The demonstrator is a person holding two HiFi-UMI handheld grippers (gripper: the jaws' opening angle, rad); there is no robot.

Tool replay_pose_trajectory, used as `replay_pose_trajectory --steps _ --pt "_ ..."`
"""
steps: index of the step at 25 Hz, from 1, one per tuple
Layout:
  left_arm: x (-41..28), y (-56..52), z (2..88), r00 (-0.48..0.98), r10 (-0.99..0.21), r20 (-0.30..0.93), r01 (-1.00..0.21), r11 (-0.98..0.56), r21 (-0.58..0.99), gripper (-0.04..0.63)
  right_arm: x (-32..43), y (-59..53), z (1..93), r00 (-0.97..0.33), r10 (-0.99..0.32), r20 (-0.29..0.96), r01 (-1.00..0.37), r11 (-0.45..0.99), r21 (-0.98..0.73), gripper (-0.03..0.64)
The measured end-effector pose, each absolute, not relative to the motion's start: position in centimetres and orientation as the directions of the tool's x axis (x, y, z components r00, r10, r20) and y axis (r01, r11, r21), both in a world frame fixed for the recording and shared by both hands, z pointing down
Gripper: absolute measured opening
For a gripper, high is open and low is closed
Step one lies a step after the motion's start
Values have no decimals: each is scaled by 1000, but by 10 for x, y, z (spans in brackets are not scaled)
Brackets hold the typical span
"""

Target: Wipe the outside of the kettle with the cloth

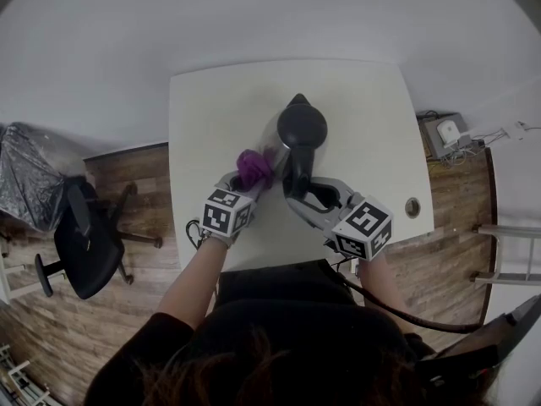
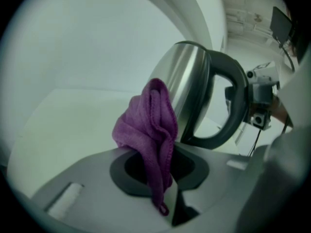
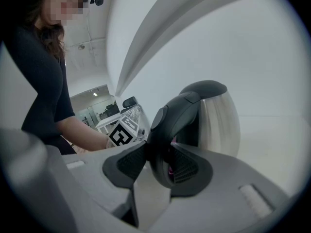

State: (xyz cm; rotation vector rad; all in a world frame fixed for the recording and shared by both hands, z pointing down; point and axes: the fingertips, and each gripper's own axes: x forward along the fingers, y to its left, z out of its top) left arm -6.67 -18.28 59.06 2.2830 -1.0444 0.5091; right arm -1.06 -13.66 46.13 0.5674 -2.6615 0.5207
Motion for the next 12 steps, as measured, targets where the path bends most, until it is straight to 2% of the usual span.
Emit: replay_pose_trajectory --steps 7,12 --pt "-70 -184 588 615 -555 561 -779 -539 320 78 -10 -139 464 -842 -333 424 -471 838 -277 147" --pt "-81 -172 542 644 -599 476 -761 -570 312 77 -9 -141 463 -824 -375 424 -506 825 -253 150"
